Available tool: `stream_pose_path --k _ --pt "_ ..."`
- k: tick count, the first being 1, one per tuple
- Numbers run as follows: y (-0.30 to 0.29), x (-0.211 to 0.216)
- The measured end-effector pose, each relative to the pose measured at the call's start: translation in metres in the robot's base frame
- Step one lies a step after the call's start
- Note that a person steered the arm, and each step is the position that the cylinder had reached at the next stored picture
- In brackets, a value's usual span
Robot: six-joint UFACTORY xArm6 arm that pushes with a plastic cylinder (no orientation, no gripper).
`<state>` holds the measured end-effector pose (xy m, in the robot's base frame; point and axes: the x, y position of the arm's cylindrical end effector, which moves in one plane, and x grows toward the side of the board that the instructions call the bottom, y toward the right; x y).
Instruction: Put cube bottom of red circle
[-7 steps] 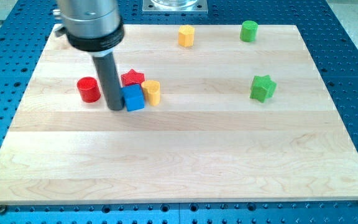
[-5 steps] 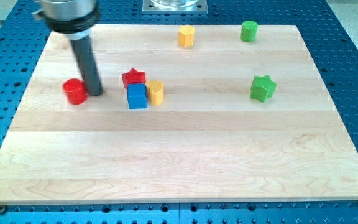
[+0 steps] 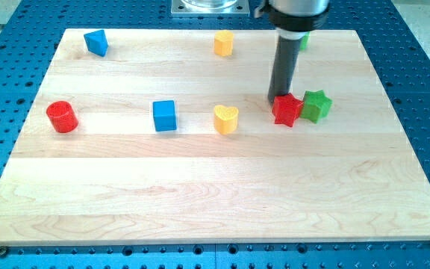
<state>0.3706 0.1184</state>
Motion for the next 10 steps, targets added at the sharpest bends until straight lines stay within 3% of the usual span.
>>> stream_pose_path --k 1,2,4,5,6,8,9,10 --pt "0.052 -0.023" --pt "0.068 0.009" --pt "0.031 0.106" --pt "-0.02 0.085" --pt "-0.033 0.06" --pt "0.04 0.038" --pt "0.042 0.001" --pt "0.077 0.013"
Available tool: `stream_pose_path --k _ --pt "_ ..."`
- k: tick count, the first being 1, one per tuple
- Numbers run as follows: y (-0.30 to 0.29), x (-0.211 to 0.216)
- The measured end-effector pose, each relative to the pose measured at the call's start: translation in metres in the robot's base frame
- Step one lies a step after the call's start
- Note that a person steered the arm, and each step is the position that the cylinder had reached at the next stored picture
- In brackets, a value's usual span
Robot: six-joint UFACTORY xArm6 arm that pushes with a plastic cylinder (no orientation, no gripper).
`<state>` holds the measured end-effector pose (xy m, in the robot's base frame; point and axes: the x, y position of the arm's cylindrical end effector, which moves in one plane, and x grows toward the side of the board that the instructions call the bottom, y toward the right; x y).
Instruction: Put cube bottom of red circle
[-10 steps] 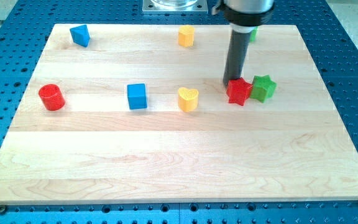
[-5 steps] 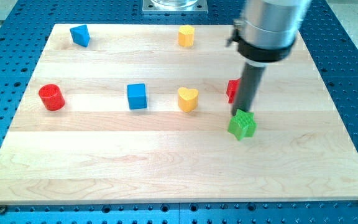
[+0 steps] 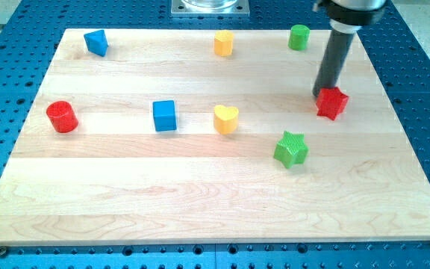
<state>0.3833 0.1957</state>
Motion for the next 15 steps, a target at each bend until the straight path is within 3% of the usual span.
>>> stream_pose_path --k 1,3,7,8,10,11,12,14,15 --pt "-0.007 0.013" --pt "-0.109 0.009" --pt "-0.117 0.0" --pt "-0.124 0.016" --pt "-0.255 0.025" --pt "-0.288 0.09" --pt "-0.305 0.119" --pt "-0.296 0.082" --pt "-0.332 0.082"
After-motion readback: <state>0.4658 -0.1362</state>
